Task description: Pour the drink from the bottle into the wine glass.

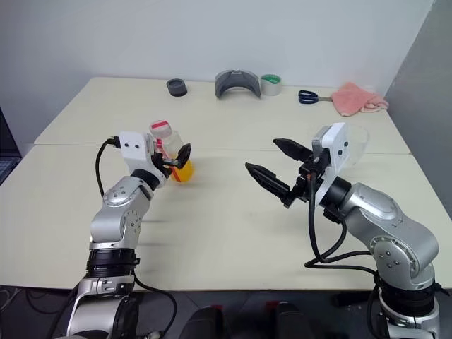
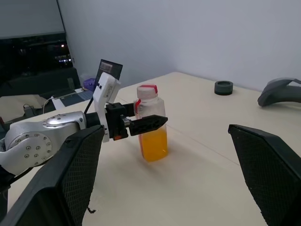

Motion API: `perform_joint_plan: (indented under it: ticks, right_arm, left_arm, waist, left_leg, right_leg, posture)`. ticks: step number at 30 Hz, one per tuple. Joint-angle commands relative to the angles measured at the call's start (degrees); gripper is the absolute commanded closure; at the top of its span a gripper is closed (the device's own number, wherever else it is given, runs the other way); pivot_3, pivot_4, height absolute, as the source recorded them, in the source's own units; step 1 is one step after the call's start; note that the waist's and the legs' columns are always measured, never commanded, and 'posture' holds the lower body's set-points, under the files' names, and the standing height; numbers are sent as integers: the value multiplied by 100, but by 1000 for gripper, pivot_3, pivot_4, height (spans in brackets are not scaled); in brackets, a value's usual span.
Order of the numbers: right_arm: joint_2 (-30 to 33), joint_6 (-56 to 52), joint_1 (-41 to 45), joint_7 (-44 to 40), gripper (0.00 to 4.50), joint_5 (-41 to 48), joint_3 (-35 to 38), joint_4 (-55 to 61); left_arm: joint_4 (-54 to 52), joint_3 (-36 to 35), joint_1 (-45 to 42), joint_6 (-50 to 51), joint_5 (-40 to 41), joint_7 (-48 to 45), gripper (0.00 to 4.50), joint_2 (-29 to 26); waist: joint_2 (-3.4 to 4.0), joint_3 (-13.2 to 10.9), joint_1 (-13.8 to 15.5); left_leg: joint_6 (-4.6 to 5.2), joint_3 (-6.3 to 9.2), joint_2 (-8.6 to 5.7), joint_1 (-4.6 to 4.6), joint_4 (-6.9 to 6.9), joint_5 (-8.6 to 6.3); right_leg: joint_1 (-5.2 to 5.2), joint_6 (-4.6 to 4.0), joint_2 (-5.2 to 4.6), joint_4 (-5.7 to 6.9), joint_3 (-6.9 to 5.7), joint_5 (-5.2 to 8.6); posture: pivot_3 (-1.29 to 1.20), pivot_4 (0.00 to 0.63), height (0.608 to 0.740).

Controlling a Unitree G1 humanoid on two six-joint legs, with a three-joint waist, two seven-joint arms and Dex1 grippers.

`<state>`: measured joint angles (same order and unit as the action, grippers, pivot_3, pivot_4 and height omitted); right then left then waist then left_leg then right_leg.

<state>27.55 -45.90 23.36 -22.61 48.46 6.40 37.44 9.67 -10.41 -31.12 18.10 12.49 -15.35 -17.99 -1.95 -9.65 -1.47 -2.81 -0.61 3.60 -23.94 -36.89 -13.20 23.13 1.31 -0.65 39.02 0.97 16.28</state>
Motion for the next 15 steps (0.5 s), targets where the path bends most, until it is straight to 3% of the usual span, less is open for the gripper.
perform_joint_plan:
  ticks: [1,15]
  right_arm:
    - [56,77,34,51,0,71,67,210]
    - [118,71,44,151,0,78,59,215]
  left_arm:
    - [123,49,-249,-348,-84,-137,46,-99]
    - [877,108,-665,-908,-206,-356,46,-170]
  waist:
    - [0,0,2]
    - [0,0,-1]
  left_leg:
    - [0,0,0,-1,0,0]
    - [0,-1,0,-1,0,0]
  right_leg:
    - [0,0,0,0,0,0]
    - [0,0,0,0,0,0]
  posture:
    - [0,150,740]
    - [0,150,740]
